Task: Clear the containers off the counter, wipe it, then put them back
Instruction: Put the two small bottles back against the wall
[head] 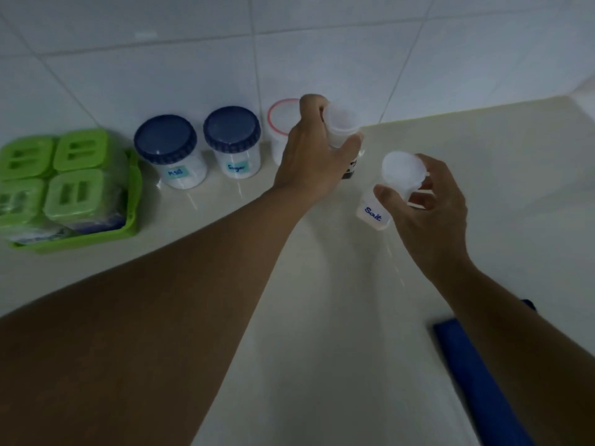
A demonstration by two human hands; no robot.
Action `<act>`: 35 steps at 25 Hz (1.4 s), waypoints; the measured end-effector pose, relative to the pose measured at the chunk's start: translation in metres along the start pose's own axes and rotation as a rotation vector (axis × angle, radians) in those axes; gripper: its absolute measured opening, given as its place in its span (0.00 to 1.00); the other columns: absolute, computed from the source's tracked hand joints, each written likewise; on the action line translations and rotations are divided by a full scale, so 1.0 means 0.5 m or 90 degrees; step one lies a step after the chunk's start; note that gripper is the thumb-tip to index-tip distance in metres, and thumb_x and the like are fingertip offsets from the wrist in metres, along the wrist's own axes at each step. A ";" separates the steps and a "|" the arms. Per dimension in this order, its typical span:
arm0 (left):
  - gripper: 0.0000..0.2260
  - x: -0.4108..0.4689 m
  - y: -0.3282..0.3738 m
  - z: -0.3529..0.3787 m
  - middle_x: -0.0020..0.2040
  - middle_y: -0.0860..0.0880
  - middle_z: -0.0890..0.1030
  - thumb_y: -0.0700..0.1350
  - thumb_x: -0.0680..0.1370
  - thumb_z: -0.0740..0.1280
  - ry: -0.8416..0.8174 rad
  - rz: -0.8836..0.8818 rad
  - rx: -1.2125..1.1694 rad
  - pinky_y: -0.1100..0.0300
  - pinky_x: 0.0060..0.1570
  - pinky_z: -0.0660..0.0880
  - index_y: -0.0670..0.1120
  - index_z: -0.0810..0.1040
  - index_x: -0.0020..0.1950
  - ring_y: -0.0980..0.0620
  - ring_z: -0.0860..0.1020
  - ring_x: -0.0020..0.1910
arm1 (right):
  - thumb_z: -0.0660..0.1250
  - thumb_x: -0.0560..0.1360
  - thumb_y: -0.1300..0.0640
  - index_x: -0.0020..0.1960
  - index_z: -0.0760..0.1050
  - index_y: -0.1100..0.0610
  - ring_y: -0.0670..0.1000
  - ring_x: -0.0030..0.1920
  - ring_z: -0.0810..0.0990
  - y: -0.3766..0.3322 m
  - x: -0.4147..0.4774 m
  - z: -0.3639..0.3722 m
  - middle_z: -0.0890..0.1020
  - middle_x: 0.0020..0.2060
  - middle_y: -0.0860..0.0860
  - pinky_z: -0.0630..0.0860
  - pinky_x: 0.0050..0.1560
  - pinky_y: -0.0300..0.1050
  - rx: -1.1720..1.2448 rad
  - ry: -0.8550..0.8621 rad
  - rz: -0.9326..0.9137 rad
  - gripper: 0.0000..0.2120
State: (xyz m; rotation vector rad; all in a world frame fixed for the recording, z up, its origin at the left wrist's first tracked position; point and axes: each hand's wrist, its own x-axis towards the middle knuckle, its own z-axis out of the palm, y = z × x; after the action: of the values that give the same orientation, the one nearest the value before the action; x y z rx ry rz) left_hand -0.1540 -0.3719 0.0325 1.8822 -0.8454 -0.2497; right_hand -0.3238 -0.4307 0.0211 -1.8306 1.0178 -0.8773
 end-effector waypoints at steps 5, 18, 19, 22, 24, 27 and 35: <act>0.26 0.077 0.007 0.041 0.57 0.47 0.80 0.58 0.74 0.73 0.034 0.027 0.193 0.51 0.59 0.71 0.46 0.68 0.63 0.44 0.78 0.57 | 0.79 0.70 0.54 0.61 0.76 0.44 0.45 0.45 0.83 0.018 0.035 -0.009 0.81 0.49 0.42 0.78 0.42 0.31 0.037 0.015 0.011 0.23; 0.34 0.164 -0.031 0.067 0.62 0.47 0.76 0.71 0.67 0.70 0.071 -0.058 0.355 0.51 0.63 0.61 0.51 0.71 0.64 0.42 0.71 0.63 | 0.79 0.70 0.55 0.63 0.76 0.47 0.46 0.46 0.84 0.047 0.056 0.005 0.82 0.49 0.43 0.80 0.44 0.33 0.061 0.016 0.037 0.23; 0.36 0.162 -0.029 0.063 0.62 0.47 0.75 0.71 0.65 0.72 0.067 -0.057 0.358 0.52 0.62 0.62 0.52 0.71 0.64 0.42 0.70 0.63 | 0.79 0.70 0.55 0.62 0.77 0.46 0.46 0.45 0.84 0.047 0.056 0.007 0.82 0.49 0.43 0.80 0.44 0.33 0.062 0.018 0.038 0.23; 0.40 0.152 -0.017 0.050 0.64 0.46 0.73 0.67 0.63 0.78 0.026 -0.037 0.396 0.53 0.66 0.64 0.54 0.69 0.69 0.41 0.68 0.64 | 0.79 0.70 0.54 0.61 0.76 0.45 0.45 0.45 0.84 0.045 0.057 0.014 0.81 0.48 0.42 0.81 0.46 0.36 0.064 0.021 0.040 0.23; 0.38 0.155 -0.010 0.047 0.64 0.48 0.75 0.65 0.65 0.78 0.008 -0.009 0.433 0.50 0.67 0.65 0.54 0.70 0.70 0.42 0.67 0.66 | 0.79 0.70 0.54 0.61 0.76 0.44 0.45 0.45 0.84 0.042 0.059 0.018 0.81 0.48 0.42 0.82 0.47 0.37 0.064 0.017 0.035 0.23; 0.37 0.172 -0.017 0.050 0.64 0.53 0.78 0.67 0.64 0.78 0.020 0.032 0.487 0.49 0.61 0.62 0.54 0.73 0.68 0.46 0.69 0.66 | 0.79 0.70 0.55 0.61 0.76 0.45 0.46 0.46 0.84 0.041 0.062 0.020 0.81 0.48 0.41 0.82 0.47 0.37 0.068 0.016 0.037 0.23; 0.39 0.142 -0.002 0.045 0.66 0.50 0.76 0.62 0.66 0.78 0.050 0.036 0.481 0.50 0.62 0.63 0.51 0.68 0.72 0.45 0.71 0.66 | 0.79 0.70 0.55 0.64 0.76 0.47 0.46 0.46 0.85 0.044 0.079 0.026 0.82 0.49 0.43 0.80 0.45 0.34 0.061 0.021 0.040 0.25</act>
State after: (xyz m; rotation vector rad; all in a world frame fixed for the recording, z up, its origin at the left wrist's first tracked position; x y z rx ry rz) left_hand -0.1132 -0.4341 0.0349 2.5330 -1.0230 0.2151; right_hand -0.3027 -0.4684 0.0030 -1.6998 1.0311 -0.9063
